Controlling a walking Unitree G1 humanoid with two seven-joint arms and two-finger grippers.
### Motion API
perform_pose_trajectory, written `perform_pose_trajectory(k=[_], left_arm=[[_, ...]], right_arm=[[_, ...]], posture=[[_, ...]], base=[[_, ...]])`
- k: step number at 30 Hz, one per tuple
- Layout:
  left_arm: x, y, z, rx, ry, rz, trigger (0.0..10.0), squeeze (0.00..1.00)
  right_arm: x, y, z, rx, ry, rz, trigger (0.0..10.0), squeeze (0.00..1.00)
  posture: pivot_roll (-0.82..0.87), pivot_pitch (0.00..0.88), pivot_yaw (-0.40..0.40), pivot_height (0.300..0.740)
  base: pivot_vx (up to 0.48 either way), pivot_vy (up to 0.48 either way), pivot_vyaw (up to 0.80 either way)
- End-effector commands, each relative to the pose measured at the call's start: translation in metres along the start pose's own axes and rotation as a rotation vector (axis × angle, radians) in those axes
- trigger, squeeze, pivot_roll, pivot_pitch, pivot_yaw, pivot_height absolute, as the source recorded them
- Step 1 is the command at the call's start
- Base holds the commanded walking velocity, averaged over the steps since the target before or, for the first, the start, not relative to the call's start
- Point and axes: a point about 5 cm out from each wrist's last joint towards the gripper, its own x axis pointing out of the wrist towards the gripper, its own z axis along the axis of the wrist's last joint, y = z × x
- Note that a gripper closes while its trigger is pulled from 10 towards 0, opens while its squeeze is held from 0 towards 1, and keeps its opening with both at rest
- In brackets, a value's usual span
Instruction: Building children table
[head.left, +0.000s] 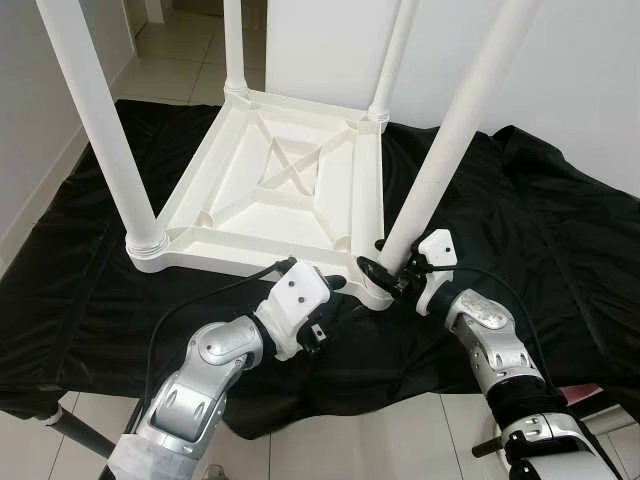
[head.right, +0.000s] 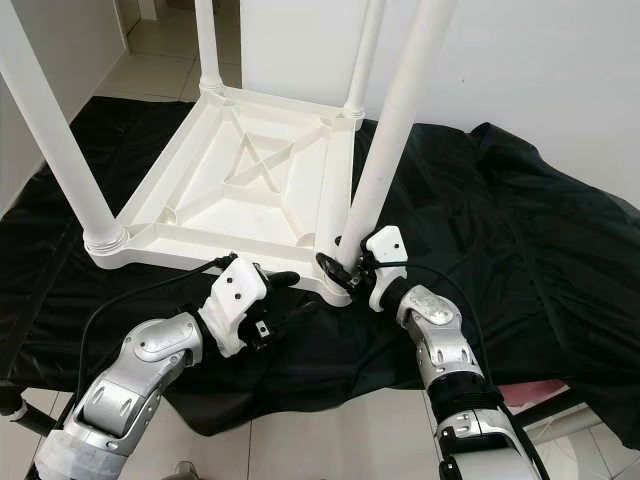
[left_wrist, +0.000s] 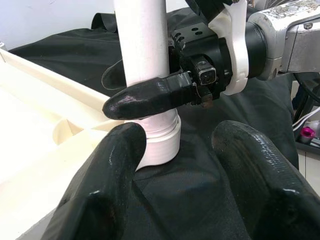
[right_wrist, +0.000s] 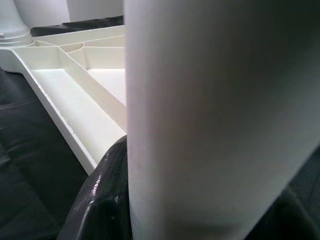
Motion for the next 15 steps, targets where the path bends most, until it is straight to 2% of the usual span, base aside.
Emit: perform_pose_trajectory(k=[1, 2, 5, 7, 12, 14, 15], left_arm=[[0.002, -0.003, -0.002, -0.006, 0.003, -0.006, 10.0, 0.00], [0.002, -0.003, -0.002, -0.006, 0.003, -0.006, 10.0, 0.00], [0.002, -0.005, -0.002, -0.013, 0.004, -0.006, 10.0, 0.00], [0.002, -0.005, -0.002, -0.013, 0.004, -0.006, 10.0, 0.00], [0.003, -0.008, -0.003, -0.028, 0.004, -0.012, 10.0, 0.00], [0.003, -0.008, -0.003, -0.028, 0.004, -0.012, 10.0, 0.00], [0.003, -0.009, -0.002, -0.032, 0.002, -0.017, 10.0, 0.00]], right_arm=[[-0.003, 0.002, -0.002, -0.003, 0.000, -0.034, 10.0, 0.00], [-0.003, 0.002, -0.002, -0.003, 0.000, -0.034, 10.0, 0.00], [-0.003, 0.007, 0.000, 0.024, -0.006, -0.184, 10.0, 0.00], [-0.003, 0.007, 0.000, 0.024, -0.006, -0.184, 10.0, 0.00], [0.003, 0.022, -0.001, 0.118, -0.017, -0.386, 10.0, 0.00], [0.003, 0.022, -0.001, 0.118, -0.017, -0.386, 10.0, 0.00], [0.009, 0.026, 0.000, 0.139, -0.030, -0.509, 10.0, 0.00]], posture=[[0.07, 0.030, -0.110, 0.740], [0.07, 0.030, -0.110, 0.740], [0.07, 0.042, -0.111, 0.740], [0.07, 0.042, -0.111, 0.740], [0.05, 0.060, -0.106, 0.740], [0.05, 0.060, -0.106, 0.740], [0.05, 0.069, -0.105, 0.740]], base=[[0.000, 0.000, 0.00], [0.000, 0.000, 0.00], [0.000, 0.000, 0.00], [0.000, 0.000, 0.00], [0.000, 0.000, 0.00], [0.000, 0.000, 0.00], [0.000, 0.000, 0.00]])
